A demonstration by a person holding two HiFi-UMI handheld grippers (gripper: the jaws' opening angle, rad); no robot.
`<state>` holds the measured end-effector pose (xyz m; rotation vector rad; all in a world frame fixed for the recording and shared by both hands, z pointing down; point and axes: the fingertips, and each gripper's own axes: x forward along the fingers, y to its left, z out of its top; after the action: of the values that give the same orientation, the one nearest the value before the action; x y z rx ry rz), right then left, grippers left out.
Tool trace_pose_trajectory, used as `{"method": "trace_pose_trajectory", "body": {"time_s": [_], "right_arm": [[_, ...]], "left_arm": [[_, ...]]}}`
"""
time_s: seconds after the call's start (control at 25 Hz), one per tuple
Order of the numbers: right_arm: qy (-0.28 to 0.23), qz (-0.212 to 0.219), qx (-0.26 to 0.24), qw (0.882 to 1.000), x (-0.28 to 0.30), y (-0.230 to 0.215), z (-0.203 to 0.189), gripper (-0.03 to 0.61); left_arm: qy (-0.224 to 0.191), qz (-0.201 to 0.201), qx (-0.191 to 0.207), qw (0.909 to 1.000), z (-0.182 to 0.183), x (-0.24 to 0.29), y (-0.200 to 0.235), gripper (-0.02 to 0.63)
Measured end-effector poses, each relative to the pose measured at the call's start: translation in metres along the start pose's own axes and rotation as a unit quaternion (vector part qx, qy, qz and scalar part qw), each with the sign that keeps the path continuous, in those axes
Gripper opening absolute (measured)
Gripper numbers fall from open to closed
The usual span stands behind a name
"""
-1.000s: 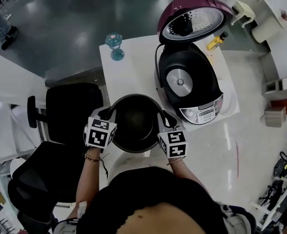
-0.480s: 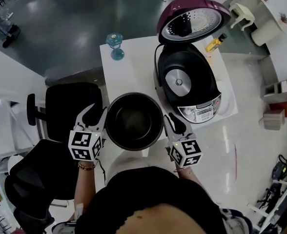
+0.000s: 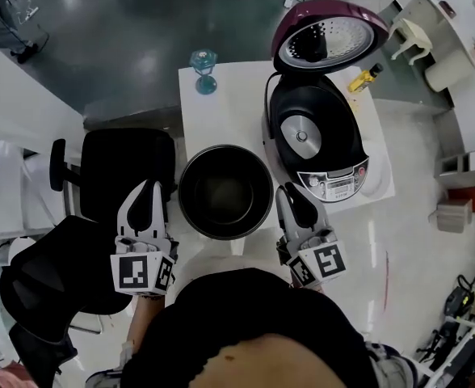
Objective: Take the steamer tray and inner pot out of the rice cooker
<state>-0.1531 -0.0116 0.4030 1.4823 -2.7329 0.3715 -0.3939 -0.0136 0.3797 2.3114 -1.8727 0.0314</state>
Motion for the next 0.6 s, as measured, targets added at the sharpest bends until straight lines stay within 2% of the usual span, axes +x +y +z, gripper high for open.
{"method": "trace_pose_trajectory", "body": {"time_s": [0.12, 0.4, 0.6], "right_arm": [[-0.008, 0.015, -0.007, 1.000, 0.001, 0.005, 0.005, 0.055], [0.001, 0.035, -0.012, 0.999, 0.004, 0.009, 0.005, 0.032], [0.014, 0.040, -0.015, 0.999, 0.007, 0.010, 0.000, 0.020]], "left_arm": [[-0.013, 0.006, -0.003, 0.9999, 0.002, -0.007, -0.004, 0.023], [-0.003, 0.027, -0.002, 0.9996, -0.001, -0.015, 0.000, 0.023], [0.002, 0.029, -0.003, 0.9996, -0.005, -0.015, -0.002, 0.023]]}}
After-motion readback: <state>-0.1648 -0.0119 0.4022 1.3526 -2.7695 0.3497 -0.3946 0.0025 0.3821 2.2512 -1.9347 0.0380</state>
